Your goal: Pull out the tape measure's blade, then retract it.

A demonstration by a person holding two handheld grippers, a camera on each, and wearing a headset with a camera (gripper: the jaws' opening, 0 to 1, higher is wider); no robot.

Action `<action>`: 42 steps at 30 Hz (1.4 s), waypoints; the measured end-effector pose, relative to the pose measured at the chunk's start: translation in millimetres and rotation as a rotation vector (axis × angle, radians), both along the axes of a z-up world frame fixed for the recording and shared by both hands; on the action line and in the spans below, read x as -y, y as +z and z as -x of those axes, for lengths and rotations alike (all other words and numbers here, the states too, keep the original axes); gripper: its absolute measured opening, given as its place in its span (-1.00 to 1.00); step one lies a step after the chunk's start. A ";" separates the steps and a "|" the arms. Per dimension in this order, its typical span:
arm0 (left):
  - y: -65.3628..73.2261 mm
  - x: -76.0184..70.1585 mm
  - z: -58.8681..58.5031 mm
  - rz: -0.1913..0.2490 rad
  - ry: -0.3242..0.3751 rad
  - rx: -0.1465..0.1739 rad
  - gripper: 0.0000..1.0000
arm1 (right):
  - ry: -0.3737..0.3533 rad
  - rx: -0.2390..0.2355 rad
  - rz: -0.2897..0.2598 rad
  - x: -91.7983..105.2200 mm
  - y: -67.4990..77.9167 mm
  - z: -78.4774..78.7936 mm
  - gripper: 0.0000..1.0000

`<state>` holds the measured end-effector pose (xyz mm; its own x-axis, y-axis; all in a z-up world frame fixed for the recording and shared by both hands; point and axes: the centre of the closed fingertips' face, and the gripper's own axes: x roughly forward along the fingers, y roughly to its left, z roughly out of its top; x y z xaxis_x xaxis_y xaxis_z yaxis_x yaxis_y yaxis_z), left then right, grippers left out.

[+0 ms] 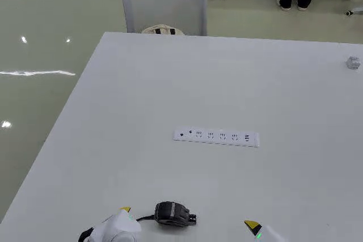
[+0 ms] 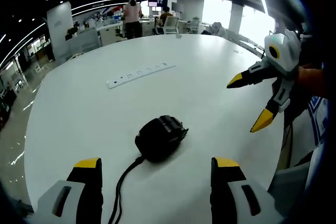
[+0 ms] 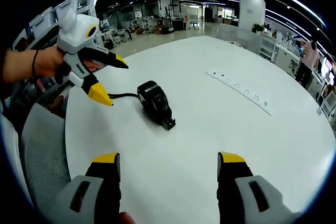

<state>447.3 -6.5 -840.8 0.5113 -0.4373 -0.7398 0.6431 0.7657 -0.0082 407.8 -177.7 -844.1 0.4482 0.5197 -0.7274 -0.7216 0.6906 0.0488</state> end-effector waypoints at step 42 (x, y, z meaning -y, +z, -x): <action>-32.0 43.3 -30.1 -0.154 -0.425 0.023 0.44 | 0.286 0.026 0.072 -12.7 -35.8 -20.3 0.18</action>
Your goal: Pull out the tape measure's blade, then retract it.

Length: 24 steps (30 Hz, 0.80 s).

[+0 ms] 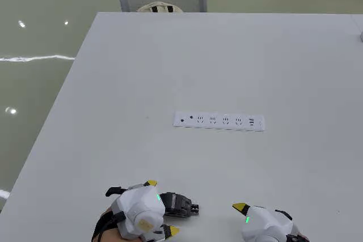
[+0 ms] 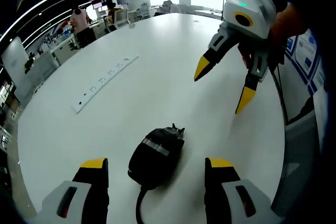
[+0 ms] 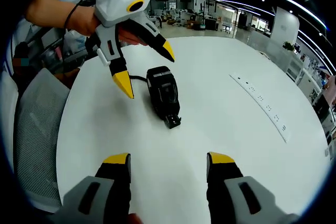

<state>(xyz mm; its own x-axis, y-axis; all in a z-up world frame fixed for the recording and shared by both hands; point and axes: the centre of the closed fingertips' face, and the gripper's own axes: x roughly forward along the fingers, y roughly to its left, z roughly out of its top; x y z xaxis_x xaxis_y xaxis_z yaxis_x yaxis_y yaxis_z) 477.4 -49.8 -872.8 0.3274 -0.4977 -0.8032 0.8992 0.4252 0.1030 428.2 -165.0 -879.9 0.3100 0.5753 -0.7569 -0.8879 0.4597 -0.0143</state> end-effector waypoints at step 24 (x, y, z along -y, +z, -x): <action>-18.8 10.8 -10.3 -0.085 -0.224 0.024 0.24 | 0.161 0.001 0.056 -10.6 -23.3 -19.4 0.04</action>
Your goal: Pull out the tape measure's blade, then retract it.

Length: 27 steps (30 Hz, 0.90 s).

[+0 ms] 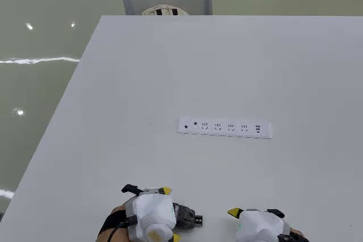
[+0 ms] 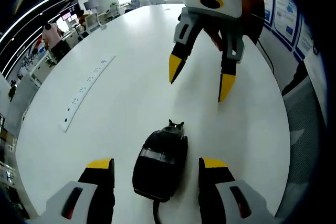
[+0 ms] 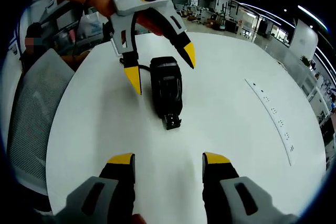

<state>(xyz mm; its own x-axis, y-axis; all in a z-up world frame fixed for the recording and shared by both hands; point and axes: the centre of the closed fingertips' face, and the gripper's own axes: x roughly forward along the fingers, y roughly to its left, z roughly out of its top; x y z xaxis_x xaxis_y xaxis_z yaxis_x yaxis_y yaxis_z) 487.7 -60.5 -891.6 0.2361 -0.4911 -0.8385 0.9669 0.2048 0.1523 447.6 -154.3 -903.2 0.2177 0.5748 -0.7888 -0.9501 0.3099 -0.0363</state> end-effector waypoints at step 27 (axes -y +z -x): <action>-21.2 3.2 2.8 -0.061 -0.142 -0.038 0.11 | 0.092 -0.032 0.000 -24.2 -9.8 -8.5 -0.24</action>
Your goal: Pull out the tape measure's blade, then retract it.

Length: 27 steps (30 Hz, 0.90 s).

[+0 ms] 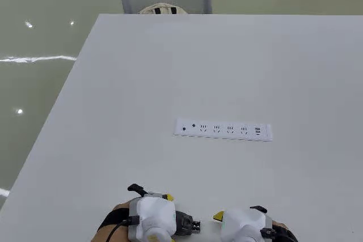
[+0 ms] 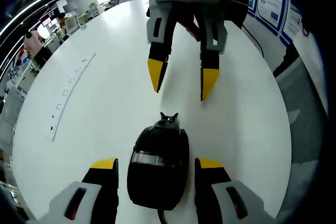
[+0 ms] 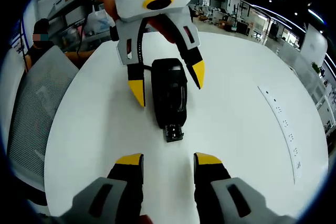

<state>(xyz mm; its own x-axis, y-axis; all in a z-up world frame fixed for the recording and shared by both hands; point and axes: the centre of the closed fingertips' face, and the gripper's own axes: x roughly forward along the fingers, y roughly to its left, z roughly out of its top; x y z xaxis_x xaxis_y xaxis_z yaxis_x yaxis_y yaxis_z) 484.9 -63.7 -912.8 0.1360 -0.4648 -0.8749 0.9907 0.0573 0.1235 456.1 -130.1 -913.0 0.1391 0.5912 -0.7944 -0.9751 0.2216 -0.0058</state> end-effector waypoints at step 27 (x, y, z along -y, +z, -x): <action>-11.8 3.9 2.1 -0.021 -0.077 -0.021 0.00 | 0.037 -0.032 -0.027 -28.7 -10.5 -13.4 -0.39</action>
